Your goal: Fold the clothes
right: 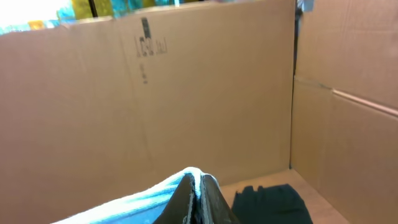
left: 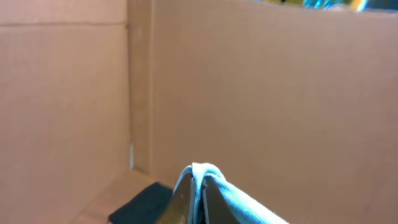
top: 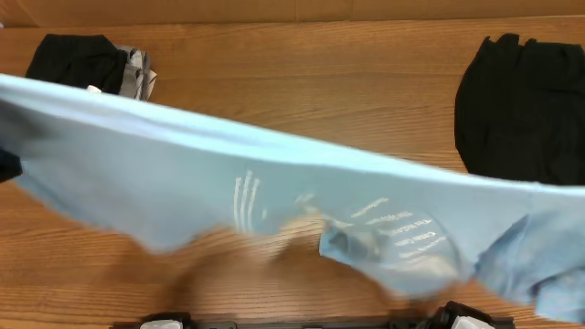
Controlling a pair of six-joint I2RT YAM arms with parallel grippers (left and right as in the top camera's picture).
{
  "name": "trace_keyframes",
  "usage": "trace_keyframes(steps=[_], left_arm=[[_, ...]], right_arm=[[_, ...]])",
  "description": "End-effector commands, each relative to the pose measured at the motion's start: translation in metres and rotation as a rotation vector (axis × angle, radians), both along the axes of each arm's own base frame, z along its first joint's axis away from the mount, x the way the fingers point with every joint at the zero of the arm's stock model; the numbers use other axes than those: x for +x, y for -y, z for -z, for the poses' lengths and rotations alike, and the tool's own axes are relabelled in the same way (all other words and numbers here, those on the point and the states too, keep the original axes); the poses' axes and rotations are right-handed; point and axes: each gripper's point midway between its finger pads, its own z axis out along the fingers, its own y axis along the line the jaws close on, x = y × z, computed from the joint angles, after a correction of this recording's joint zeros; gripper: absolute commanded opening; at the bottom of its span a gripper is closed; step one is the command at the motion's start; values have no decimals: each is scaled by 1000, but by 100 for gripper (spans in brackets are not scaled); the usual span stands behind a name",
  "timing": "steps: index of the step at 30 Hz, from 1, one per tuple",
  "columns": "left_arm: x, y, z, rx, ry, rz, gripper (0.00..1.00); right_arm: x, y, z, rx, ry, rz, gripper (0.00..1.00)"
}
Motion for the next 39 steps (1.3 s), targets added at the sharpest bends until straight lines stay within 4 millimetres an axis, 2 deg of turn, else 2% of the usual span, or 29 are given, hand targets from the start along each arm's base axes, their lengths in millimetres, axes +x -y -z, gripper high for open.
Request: trace_keyframes(steps=[1, 5, 10, 13, 19, 24, 28, 31, 33, 36, 39], left_arm=[[40, -22, 26, 24, -134, -118, 4], [87, -28, 61, 23, -273, -139, 4], [153, -35, 123, 6, -477, -151, 4], [188, -42, 164, -7, -592, -165, 4], [256, -50, 263, -23, -820, -165, 4], [306, -51, 343, -20, -940, -159, 4], [344, -52, 406, -28, -984, -146, 4], [370, -54, 443, -28, -975, -147, 4], [384, -55, 460, -28, -955, -146, 4], [401, -56, 475, -30, -917, -144, 4], [410, -53, 476, -42, -886, -122, 4]], right_arm=[[55, 30, 19, 14, -148, 50, 4], [115, 40, 53, 45, -322, -31, 4], [201, 54, 119, 133, -578, -155, 4], [253, 63, 169, 183, -735, -200, 4], [349, 68, 280, 249, -980, -269, 4], [417, 66, 369, 264, -1065, -307, 4], [465, 61, 423, 244, -1051, -317, 4], [491, 59, 445, 219, -1020, -285, 4], [508, 53, 453, 199, -986, -278, 4], [528, 45, 451, 182, -918, -262, 4], [545, 37, 439, 166, -838, -269, 5]])
